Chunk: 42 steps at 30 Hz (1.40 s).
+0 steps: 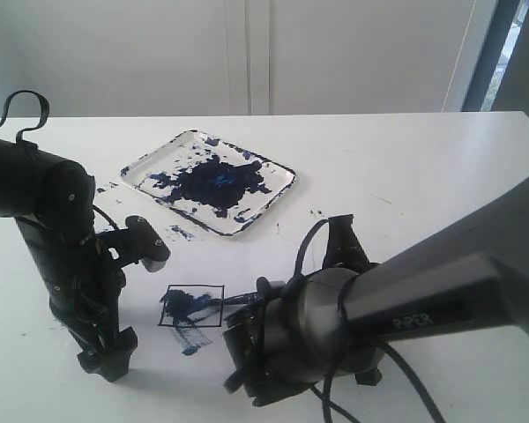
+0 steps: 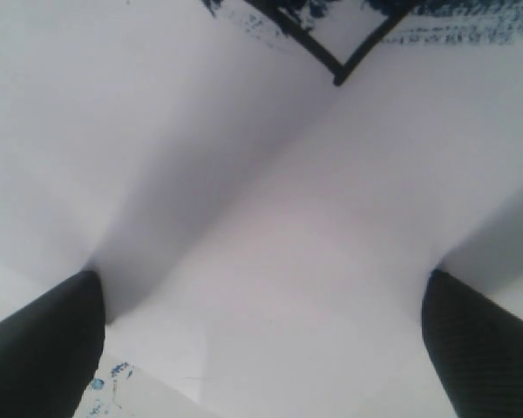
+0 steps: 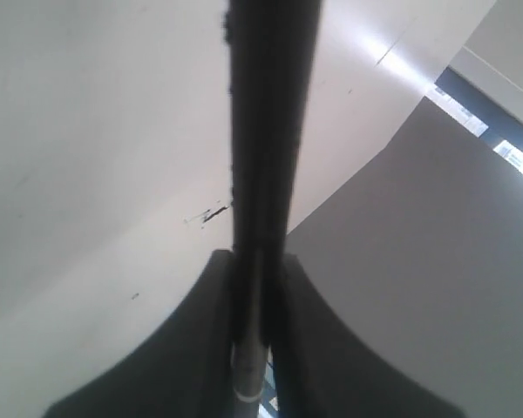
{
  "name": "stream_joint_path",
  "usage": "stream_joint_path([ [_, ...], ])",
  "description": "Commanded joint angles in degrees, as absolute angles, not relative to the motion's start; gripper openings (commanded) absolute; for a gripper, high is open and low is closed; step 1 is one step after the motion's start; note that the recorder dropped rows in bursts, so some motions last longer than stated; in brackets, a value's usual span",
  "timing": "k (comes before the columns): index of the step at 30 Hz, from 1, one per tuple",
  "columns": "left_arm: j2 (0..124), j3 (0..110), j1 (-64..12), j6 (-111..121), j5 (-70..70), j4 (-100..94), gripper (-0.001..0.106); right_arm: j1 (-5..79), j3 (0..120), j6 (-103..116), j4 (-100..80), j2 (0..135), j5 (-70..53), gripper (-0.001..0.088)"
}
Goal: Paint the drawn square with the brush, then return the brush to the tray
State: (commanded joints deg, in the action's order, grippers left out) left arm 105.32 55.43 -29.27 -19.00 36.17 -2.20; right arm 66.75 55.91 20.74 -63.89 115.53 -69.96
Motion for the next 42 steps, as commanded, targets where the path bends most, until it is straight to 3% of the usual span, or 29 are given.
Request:
stream_joint_path([
  [11, 105.32, 55.43, -29.27, -19.00, 36.41, -2.20, 0.099, 71.98, 55.91, 19.54, -64.75, 115.53, -69.96, 0.0000],
  [22, 105.32, 55.43, -29.27, -19.00, 36.53, -2.20, 0.099, 66.34, 55.91, 19.54, -69.37, 115.53, -69.96, 0.0000],
  [42, 105.32, 55.43, -29.27, -17.94, 36.18, -2.20, 0.099, 66.32, 55.91, 16.04, -81.69, 115.53, -69.96, 0.0000],
])
